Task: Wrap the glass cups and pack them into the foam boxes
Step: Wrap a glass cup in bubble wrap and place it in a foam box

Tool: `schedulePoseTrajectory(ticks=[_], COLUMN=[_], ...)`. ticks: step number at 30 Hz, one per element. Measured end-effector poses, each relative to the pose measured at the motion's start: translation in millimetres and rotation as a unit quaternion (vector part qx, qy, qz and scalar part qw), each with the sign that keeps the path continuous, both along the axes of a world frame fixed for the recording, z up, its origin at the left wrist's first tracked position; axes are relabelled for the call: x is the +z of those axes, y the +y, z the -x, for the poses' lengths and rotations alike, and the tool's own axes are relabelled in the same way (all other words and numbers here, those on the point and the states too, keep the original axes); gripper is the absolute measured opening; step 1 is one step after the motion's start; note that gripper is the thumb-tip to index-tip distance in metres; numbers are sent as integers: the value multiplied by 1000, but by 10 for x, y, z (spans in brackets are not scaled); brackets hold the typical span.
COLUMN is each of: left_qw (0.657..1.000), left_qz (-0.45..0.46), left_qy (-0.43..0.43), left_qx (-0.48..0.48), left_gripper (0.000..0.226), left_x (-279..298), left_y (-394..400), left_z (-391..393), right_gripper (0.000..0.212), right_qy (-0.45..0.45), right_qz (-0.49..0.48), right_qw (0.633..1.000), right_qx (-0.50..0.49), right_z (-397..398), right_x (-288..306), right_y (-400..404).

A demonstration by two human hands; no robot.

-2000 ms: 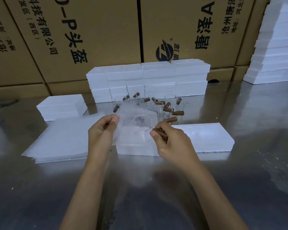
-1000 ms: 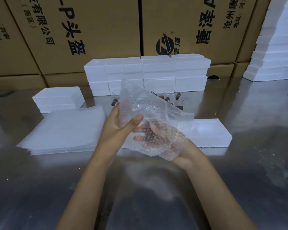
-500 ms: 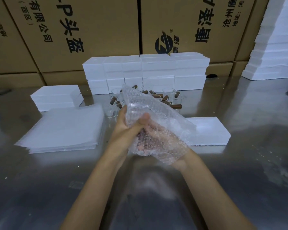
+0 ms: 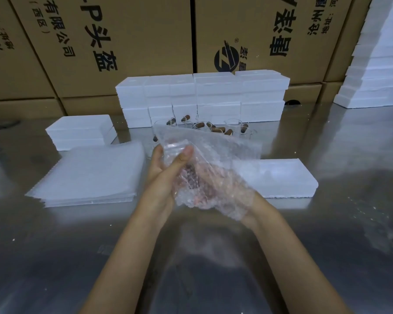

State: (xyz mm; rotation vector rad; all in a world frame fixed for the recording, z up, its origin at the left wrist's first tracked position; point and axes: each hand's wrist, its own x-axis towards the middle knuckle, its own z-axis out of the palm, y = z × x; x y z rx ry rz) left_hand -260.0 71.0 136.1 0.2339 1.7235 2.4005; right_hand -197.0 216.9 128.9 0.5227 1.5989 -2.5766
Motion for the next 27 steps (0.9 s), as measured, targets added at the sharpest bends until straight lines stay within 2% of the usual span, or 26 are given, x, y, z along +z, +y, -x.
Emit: schedulePoseTrajectory(ticks=[2,3,5,7,8,9,11,12,13,15,16,19,21,24,27], left_qw=[998,995,988,978,973,969,966,966,966,970,971,976,979,987,991], left_qz=[-58,-88,-150,-205,-228,-243,-256,-257,-253,-237,-231,-204,-189,-144,-111], left_qy=[-29,-31,-29,-37,-41,-43,-39,-36,-35,-31,-26,-9,-8,6,6], left_qx=[28,33,24,1,-11,-15,-14,-20,-29,-52,-57,-71,-74,-76,-74], left_gripper=[107,95,71,61,59,56,50,48,48,46,43,46,46,52,75], left_x=[14,32,40,21,13,6,0,-1,-4,-6,-5,-17,-44,-83,-84], left_y=[-46,-79,-150,-211,-223,-225,-198,-176,-147,-76,-41,47,72,88,97], left_z=[53,77,118,145,149,153,155,139,120,79,62,24,18,8,-1], right_gripper=[18,19,24,23,23,24,20,17,22,36,35,24,19,7,9], right_qy=[142,195,224,193,173,158,144,144,145,148,162,178,172,169,141], right_qz=[-34,-60,-133,-216,-243,-258,-274,-283,-301,-339,-338,-249,-203,-128,-104], right_qw=[989,977,939,906,909,926,951,945,933,919,923,950,956,966,973], right_qx=[-8,-68,-225,-308,-292,-227,-13,78,133,133,93,-63,-125,-147,-152], right_z=[31,40,108,145,145,139,108,86,70,59,71,93,103,132,150], right_x=[85,148,128,90,61,56,46,30,12,-1,6,56,94,112,106], right_y=[31,47,145,216,231,229,179,126,55,-83,-130,-98,-16,86,190])
